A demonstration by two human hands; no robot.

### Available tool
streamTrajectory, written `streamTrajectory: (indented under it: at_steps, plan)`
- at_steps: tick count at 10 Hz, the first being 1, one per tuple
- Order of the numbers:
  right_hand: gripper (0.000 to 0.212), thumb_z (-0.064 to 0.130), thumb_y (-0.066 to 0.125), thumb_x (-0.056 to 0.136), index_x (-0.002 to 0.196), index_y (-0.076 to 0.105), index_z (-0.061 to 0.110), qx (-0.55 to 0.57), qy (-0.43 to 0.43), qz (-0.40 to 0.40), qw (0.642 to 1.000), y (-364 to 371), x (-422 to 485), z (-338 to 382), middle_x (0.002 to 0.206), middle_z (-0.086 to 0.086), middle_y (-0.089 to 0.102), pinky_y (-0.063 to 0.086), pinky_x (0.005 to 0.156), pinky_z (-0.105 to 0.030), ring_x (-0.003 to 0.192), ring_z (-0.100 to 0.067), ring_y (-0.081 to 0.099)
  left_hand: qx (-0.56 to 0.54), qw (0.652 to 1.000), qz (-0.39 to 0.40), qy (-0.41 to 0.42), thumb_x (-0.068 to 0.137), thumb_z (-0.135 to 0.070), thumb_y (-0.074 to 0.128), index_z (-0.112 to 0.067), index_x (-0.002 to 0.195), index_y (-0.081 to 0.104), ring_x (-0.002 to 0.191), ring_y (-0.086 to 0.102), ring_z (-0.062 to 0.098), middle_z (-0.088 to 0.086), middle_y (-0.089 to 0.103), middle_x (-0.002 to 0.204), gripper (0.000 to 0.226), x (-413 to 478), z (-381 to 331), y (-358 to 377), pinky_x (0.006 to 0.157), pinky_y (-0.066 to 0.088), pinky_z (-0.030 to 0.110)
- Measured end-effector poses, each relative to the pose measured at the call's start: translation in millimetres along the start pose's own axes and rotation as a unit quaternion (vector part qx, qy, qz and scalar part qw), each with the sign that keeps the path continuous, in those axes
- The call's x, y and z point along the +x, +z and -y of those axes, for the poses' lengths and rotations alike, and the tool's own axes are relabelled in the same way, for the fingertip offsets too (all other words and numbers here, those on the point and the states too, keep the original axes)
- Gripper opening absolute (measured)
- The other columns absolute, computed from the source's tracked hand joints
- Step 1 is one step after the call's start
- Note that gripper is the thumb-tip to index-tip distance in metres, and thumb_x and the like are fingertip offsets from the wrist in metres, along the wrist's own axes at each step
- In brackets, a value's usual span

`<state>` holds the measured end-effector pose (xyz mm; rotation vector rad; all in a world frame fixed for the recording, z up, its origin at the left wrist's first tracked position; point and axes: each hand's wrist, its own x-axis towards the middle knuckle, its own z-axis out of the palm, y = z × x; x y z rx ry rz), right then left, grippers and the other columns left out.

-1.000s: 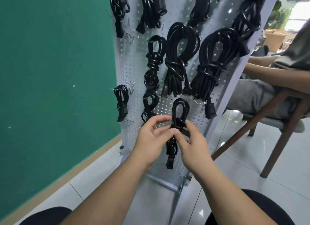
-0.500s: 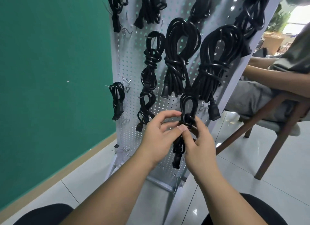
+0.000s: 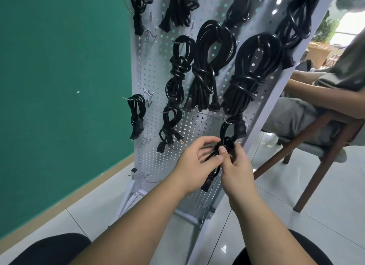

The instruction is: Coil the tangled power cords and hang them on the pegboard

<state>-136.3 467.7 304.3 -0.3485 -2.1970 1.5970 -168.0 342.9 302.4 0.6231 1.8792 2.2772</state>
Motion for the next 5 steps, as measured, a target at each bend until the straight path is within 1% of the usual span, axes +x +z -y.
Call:
streamTrajectory:
  at_steps: [1,2,3,4,5]
  plan:
    - [0.051,0.053,0.052,0.102,0.149,0.05,0.033,-0.051,0.009,0.002,0.999,-3.7,2.4,-3.5,0.137,0.008,0.069,0.053,0.106,-0.046,0.125,-0.015,0.065,-0.005,1.0,0.009,-0.022,0.098,-0.002,0.07,-0.018,0.135,0.062,0.128,0.063,0.002,-0.005,0.068,0.134,0.042,2.0,5.6,1.0,0.112,0.049,0.025]
    - [0.044,0.045,0.051,0.106,0.149,0.049,0.035,-0.101,0.002,-0.017,0.995,-6.9,3.3,-7.9,0.129,0.01,0.072,0.055,0.1,-0.046,0.117,-0.017,0.068,0.008,0.999,0.016,-0.051,0.102,0.001,0.064,-0.012,0.141,0.058,0.116,0.068,-0.003,-0.01,0.068,0.129,0.041,2.4,12.8,1.9,0.097,0.052,0.016]
    - [0.047,0.044,0.05,0.106,0.151,0.046,0.032,-0.143,-0.018,-0.034,0.989,-7.0,-1.2,-9.5,0.142,0.008,0.065,0.051,0.107,-0.047,0.129,-0.02,0.062,0.029,0.997,0.022,-0.064,0.103,-0.003,0.064,-0.014,0.141,0.059,0.122,0.067,0.003,-0.001,0.067,0.136,0.04,2.2,22.3,1.0,0.107,0.051,0.022]
    - [0.057,0.033,0.049,0.11,0.164,0.033,0.024,-0.166,-0.03,-0.052,0.984,-5.2,-10.9,-4.8,0.163,0.004,0.045,0.037,0.119,-0.034,0.149,-0.017,0.042,0.032,0.997,0.024,-0.071,0.103,-0.003,0.064,-0.012,0.14,0.06,0.124,0.067,0.007,0.005,0.068,0.136,0.038,3.6,29.6,-0.9,0.108,0.05,0.022]
    - [0.064,0.027,0.051,0.11,0.167,0.024,0.017,-0.162,-0.051,-0.069,0.983,0.8,-24.6,-1.1,0.17,0.0,0.031,0.022,0.123,-0.025,0.157,-0.015,0.026,0.035,0.997,0.021,-0.071,0.103,-0.005,0.064,-0.012,0.14,0.061,0.124,0.067,0.007,0.004,0.07,0.134,0.037,2.5,28.2,-5.1,0.109,0.051,0.025]
